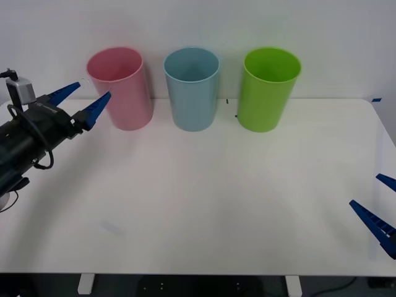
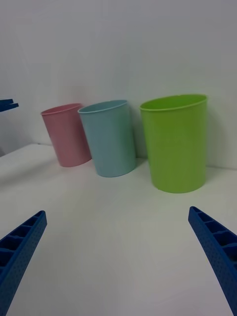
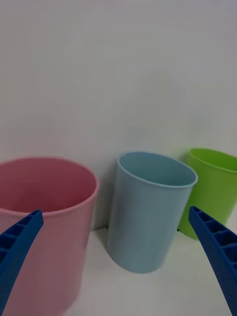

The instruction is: Grasp the object on the table and drop it into the matching bin: aluminum can to the light blue bin, PET bottle to the pink bin.

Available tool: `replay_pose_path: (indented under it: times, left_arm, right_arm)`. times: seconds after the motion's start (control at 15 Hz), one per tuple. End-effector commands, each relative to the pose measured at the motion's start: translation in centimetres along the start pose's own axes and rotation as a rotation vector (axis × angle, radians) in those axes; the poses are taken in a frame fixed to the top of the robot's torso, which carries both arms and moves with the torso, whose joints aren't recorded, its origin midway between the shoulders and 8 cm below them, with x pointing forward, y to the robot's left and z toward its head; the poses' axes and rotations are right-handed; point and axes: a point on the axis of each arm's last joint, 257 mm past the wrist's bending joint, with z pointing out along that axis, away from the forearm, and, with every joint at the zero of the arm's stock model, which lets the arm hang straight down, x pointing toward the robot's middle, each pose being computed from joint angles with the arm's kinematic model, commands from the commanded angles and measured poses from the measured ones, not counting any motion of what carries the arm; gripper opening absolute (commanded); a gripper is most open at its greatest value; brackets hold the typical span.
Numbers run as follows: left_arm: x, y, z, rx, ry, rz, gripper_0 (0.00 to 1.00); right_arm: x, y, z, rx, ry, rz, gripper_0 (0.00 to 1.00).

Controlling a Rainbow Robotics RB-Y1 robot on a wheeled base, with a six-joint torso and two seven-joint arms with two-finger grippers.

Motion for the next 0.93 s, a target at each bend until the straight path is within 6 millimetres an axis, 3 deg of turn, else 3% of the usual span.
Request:
replay_pose_path:
  times: [0.07,0.6,0.93]
  left_arm:
    - [0.5,0.7,-3.6,0.010,0.017,0.030,1.00]
    - [1.4,2.2,-14.6,0.044,0.096,0.094,1.00]
    - [1.4,2.4,-19.3,0.040,0.135,0.120,1.00]
  right_arm:
    - [0.0,0.0,0.0,0.000,0.000,0.000,1.00]
    - [0.0,0.0,0.0,0.000,0.000,0.000,1.00]
    - [0.0,0.0,0.0,0.000,0.000,0.000,1.00]
